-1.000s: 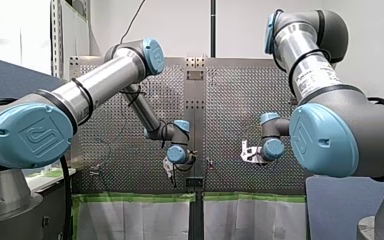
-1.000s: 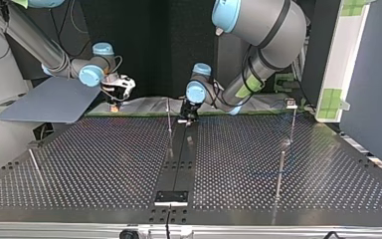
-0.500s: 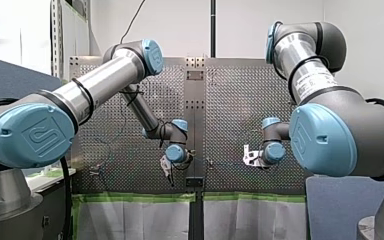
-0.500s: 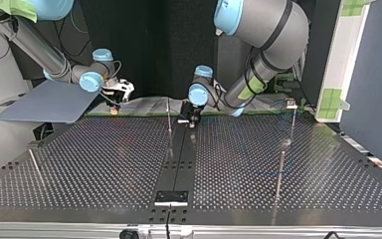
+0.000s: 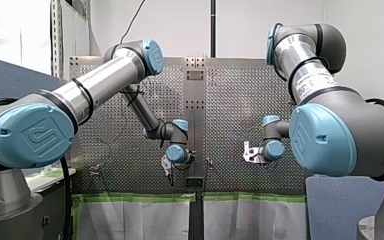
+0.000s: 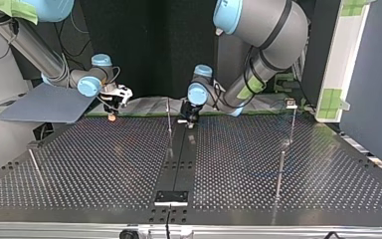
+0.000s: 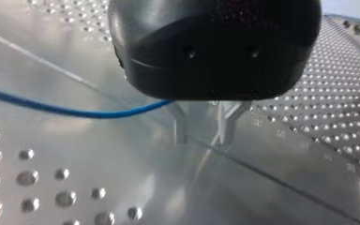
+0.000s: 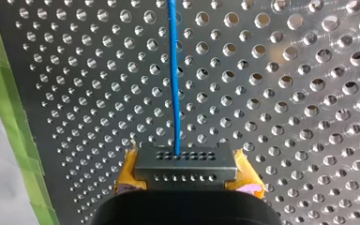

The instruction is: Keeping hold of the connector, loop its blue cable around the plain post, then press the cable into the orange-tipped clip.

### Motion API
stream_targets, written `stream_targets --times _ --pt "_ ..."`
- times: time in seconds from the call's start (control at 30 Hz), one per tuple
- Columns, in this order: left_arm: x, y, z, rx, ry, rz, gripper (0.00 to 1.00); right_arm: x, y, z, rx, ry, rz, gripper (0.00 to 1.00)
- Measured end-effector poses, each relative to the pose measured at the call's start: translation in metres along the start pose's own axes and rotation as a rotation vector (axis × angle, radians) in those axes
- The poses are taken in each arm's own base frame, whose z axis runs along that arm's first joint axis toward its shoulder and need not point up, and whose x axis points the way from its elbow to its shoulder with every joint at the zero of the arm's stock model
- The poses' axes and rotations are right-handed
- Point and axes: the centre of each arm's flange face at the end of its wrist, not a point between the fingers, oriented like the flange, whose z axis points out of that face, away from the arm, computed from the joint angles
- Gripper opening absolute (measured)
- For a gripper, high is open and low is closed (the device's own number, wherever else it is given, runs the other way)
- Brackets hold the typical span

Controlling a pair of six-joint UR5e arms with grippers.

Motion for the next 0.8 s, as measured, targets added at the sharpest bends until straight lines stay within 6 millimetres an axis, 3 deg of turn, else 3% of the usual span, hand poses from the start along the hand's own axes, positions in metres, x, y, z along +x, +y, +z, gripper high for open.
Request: stream_targets --times 0.03,0.1,0.6,0.8 --pt "0.001 -0.001 0.000 0.003 0.002 0.010 0.97 0.000 0.000 0.000 0.001 0.000 -0.001 0.00" --pt "0.001 -0.002 -0.001 0.006 0.004 0.025 1.00 0.000 -0.001 0.000 0.005 0.000 -0.002 0.00" --pt "0.012 -0.009 -0.013 -0.004 0.067 0.162 1.00 -0.004 -0.009 -0.001 0.022 -0.009 -0.007 0.00" --pt "0.030 -0.018 -0.034 -0.024 0.124 0.239 1.00 -0.005 -0.010 -0.002 0.024 -0.013 -0.008 0.00"
